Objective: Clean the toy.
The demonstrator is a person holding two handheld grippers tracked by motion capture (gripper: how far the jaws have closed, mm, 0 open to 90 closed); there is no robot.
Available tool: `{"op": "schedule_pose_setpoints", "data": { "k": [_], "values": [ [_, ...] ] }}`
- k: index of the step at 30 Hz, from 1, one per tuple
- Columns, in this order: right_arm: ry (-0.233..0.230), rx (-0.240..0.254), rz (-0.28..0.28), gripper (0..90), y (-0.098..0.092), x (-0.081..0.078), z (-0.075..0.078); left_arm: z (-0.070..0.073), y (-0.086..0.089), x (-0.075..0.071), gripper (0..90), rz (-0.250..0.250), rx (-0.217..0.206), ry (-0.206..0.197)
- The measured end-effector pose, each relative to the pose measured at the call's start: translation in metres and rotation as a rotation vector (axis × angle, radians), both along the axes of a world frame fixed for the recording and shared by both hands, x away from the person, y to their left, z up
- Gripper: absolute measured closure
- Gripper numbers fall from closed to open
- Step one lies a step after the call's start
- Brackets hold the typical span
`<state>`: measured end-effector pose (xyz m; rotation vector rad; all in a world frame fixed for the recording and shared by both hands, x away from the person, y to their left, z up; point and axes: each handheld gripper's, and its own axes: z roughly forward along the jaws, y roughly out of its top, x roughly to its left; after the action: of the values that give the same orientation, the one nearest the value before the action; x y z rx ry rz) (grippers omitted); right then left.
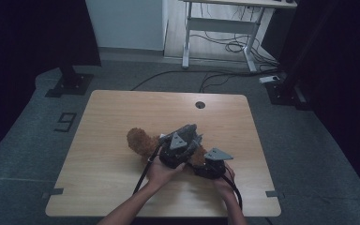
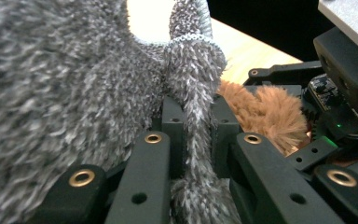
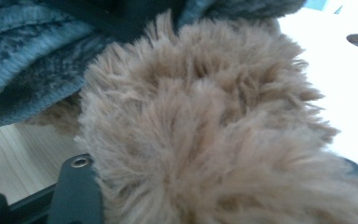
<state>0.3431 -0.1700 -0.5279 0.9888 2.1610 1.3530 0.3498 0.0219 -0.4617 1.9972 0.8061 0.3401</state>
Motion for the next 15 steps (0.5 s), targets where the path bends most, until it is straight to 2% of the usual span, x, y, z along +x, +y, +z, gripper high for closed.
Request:
{"op": "schedule_pose_setpoints", "data": {
  "k": [3,5,11,13,15],
  "values": [
    [-0.004,0.003,0.007,37.2,-0.001,0.0,0.001,0.002,0.011,0.001,80.5,0.027,0.022,-0.011],
    [-0.002,0.011,0.011,37.2,-0.002,0.0,0.0,0.003,0.025,0.002,80.6,0.037,-0.009,0.003],
    [-0.007,0.017,0.018,37.2,-0.002,0.0,0.0,0.013,0.06,0.0,80.5,0.069,-0.074,-0.012],
    [-0.004,0.019,0.016,37.2,-0.002,0.0,-0.001,0.017,0.074,0.001,80.3,0.105,-0.101,-0.021],
    [-0.002,0.025,0.017,37.2,-0.004,0.001,-0.002,0.018,0.093,0.006,80.3,0.151,-0.104,-0.017]
  ]
}}
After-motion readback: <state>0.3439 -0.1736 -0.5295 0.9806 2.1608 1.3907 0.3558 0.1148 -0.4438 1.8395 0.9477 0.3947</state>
